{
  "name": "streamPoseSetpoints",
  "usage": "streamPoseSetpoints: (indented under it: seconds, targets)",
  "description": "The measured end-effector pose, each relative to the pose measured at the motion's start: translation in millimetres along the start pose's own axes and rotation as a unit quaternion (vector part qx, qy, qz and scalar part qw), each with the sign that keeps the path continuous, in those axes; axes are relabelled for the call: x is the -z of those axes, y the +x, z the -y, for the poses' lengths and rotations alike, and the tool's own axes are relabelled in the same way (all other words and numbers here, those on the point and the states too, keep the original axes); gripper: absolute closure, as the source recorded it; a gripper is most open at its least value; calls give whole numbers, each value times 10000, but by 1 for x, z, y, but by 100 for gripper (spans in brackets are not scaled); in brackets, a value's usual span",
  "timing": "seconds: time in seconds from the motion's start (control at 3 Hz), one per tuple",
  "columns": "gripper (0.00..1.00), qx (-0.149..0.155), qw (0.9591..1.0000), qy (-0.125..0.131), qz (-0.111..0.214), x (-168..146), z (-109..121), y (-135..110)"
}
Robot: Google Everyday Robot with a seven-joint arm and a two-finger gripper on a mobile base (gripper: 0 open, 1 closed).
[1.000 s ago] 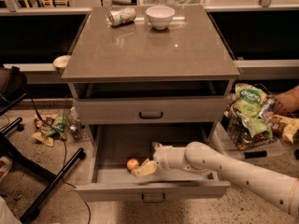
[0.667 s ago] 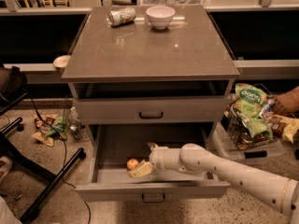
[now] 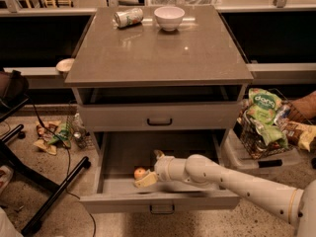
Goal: Pick orange from middle drawer and place on counter
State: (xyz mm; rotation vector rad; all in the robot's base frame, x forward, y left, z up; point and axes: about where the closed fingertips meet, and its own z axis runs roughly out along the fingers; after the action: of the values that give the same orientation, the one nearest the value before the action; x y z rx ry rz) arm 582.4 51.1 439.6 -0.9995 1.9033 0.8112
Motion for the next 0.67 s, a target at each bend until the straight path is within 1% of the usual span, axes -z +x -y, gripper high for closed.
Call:
streamPoseSetpoints:
  seconds: [0.67]
  targets:
    - [0, 130, 9991, 353, -213, -19, 9, 12]
